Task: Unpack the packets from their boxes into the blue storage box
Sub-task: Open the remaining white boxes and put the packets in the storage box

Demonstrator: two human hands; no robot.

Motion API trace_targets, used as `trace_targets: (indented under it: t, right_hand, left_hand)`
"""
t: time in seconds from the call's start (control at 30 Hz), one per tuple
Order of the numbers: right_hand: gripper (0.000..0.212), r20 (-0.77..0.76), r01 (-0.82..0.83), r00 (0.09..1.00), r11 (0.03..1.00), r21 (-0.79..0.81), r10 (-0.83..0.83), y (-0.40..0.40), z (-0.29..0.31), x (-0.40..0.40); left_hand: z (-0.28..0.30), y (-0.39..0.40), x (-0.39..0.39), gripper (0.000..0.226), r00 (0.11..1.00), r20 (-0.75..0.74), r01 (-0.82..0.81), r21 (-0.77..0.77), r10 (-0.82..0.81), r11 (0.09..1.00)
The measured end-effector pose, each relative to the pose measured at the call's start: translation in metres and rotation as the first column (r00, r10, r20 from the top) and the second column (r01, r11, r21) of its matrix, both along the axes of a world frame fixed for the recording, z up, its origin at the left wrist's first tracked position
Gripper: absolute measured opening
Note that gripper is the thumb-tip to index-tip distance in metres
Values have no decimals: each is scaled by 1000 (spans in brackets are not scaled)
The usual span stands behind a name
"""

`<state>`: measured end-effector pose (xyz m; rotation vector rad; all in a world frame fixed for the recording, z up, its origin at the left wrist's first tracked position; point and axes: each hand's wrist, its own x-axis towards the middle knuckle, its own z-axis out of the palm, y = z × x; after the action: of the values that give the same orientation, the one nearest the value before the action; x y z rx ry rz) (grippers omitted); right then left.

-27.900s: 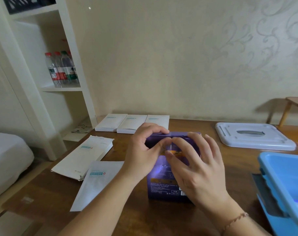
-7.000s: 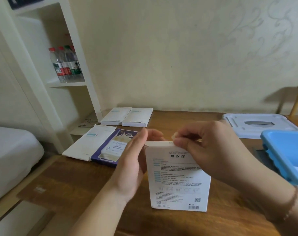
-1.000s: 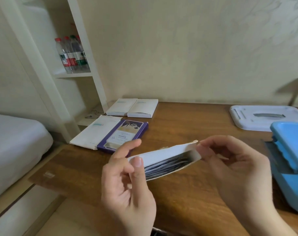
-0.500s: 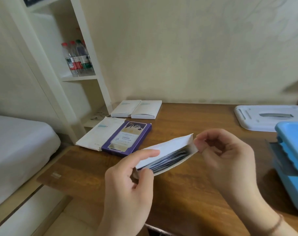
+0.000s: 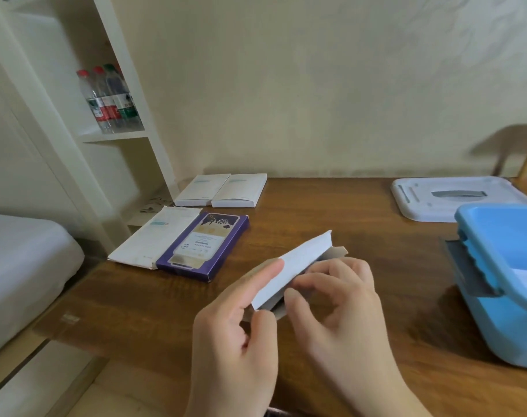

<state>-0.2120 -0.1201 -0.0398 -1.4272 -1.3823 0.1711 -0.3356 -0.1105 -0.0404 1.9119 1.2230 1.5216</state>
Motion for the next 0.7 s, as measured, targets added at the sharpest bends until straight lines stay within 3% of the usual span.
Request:
trace_targets:
  t: [0.17, 0.27, 0.47, 0.7]
  right_hand:
    - [20, -124, -95, 989, 986, -137, 78, 4, 6, 11]
    - [9, -167, -141, 980, 969, -201, 108, 4, 5, 18]
    - [4, -42, -89, 996, 968, -236, 82, 6, 4, 14]
    - [32, 72, 49, 997, 974, -221, -34, 13, -4, 6]
  left_hand:
    - [2, 0, 4, 45, 996, -74, -49, 4, 49, 999]
    - [0, 0, 4, 43, 995, -78, -64, 4, 64, 998]
    - [-1, -2, 10, 46, 992, -121, -45, 32, 48, 998]
    - [-6, -3, 13, 49, 983, -166, -56, 97, 71, 994]
